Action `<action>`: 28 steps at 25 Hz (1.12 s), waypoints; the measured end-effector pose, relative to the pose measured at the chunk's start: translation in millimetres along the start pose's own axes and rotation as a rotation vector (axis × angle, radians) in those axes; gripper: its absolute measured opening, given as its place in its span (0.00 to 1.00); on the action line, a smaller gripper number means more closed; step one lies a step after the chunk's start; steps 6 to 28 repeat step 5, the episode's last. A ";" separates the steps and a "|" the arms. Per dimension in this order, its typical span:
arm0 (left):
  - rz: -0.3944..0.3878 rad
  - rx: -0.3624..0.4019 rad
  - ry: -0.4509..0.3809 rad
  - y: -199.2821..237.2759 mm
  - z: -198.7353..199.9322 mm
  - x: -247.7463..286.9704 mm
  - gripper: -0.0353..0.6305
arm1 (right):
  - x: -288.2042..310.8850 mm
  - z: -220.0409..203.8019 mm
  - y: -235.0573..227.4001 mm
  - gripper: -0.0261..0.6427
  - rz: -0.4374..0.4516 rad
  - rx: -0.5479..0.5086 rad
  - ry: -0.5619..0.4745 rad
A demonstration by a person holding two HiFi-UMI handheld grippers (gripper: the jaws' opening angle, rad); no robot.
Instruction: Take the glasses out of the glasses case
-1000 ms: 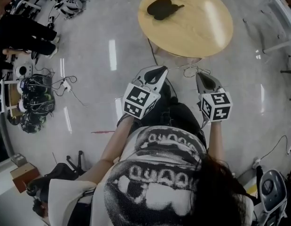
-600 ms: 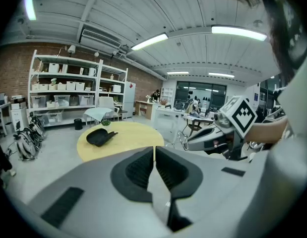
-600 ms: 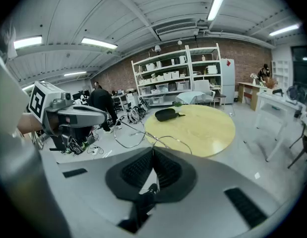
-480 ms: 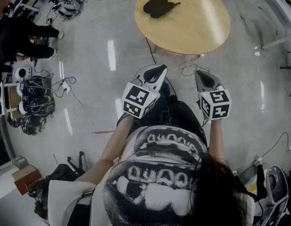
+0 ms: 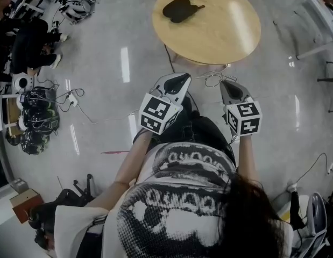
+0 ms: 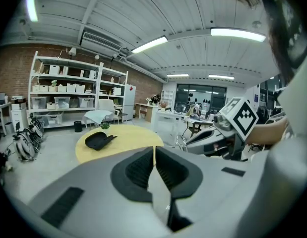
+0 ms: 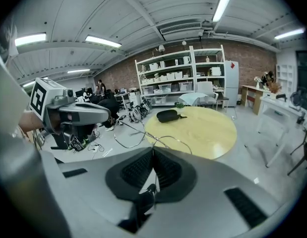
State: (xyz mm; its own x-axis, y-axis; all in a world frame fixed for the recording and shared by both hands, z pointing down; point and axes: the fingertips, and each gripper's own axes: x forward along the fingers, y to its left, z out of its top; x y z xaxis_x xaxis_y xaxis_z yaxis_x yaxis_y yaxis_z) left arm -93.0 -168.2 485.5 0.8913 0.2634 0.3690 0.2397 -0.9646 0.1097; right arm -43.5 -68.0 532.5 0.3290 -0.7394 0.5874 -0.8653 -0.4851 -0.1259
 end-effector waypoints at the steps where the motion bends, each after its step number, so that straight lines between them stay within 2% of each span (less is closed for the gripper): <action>1: 0.001 0.001 0.000 -0.5 -0.1 -0.2 0.08 | -0.4 0.5 -0.4 0.04 0.002 0.001 -0.003; 28: 0.009 0.007 -0.001 -1.0 0.4 -3.7 0.08 | -1.3 3.0 -0.5 0.04 0.014 0.005 -0.014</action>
